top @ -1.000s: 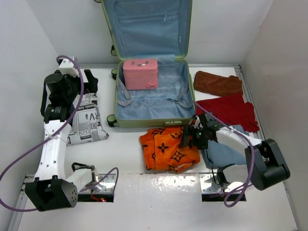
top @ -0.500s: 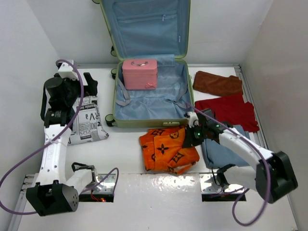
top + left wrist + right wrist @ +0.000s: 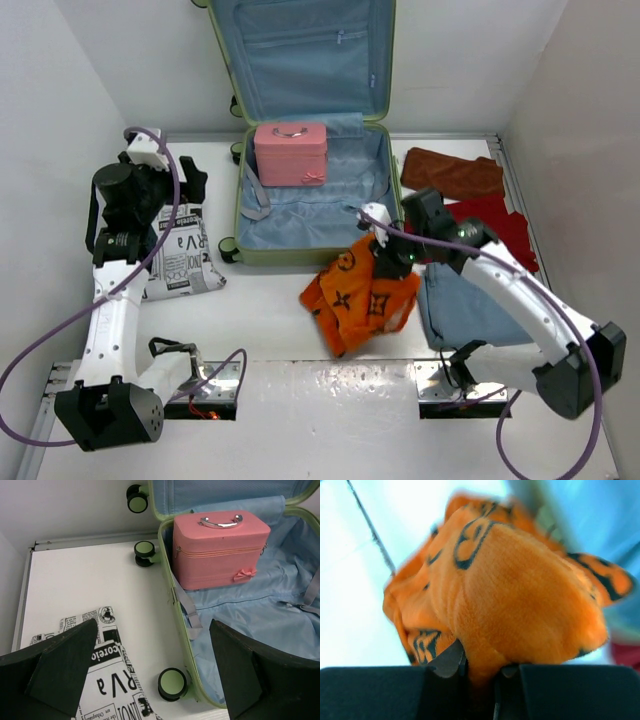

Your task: Pack the luggage

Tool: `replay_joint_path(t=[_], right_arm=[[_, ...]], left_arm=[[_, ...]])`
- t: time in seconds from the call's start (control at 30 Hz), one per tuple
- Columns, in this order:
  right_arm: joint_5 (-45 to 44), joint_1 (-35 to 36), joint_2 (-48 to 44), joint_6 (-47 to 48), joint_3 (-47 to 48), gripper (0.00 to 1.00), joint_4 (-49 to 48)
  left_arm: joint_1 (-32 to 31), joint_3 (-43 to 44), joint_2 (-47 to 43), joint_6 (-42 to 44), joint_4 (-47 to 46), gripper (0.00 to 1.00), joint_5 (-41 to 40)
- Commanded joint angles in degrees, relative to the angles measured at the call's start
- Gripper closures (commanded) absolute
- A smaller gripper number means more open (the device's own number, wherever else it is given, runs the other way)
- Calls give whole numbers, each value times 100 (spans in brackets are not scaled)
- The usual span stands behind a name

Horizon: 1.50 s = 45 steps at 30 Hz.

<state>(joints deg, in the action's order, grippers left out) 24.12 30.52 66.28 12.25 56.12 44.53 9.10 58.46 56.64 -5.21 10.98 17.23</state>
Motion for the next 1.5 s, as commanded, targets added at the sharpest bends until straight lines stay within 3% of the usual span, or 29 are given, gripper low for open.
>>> replay_joint_path(t=[0.0, 0.13, 0.23, 0.33, 0.47, 0.57, 0.7, 1.1, 1.33, 1.43, 1.47], right_arm=[[128, 15, 323, 2439, 1154, 100, 439], [49, -46, 640, 3984, 1762, 100, 513], [-100, -186, 1016, 4504, 2017, 100, 267], [-258, -405, 1534, 4532, 2289, 100, -286], [-653, -600, 2081, 4575, 2184, 100, -1954], [-952, -653, 2748, 4497, 2543, 100, -2316], [-1251, -749, 3837, 4330, 3464, 100, -2659], [-1436, -961, 5789, 4883, 4460, 100, -3302], [-2129, -1128, 6783, 5103, 5233, 99, -3495], [-2394, -1189, 6994, 5016, 5278, 85, -3793], [-2586, -1172, 6986, 4893, 5139, 62, -4334]], left_arm=[[74, -62, -110, 214, -237, 0, 272], [74, -115, -110, 266, -299, 0, 324], [74, -115, -49, 266, -351, 0, 324], [74, -115, 4, 266, -413, 0, 324], [74, -167, 119, 214, -518, 0, 324], [74, -229, 180, 214, -580, 0, 272], [74, -440, 181, 214, -746, 0, 272], [74, -668, 593, 108, -1142, 0, 219], [127, -730, 699, 47, -1248, 0, 158], [127, -730, 699, 116, -1248, 0, 105], [127, -730, 699, 178, -1161, 0, 0]])
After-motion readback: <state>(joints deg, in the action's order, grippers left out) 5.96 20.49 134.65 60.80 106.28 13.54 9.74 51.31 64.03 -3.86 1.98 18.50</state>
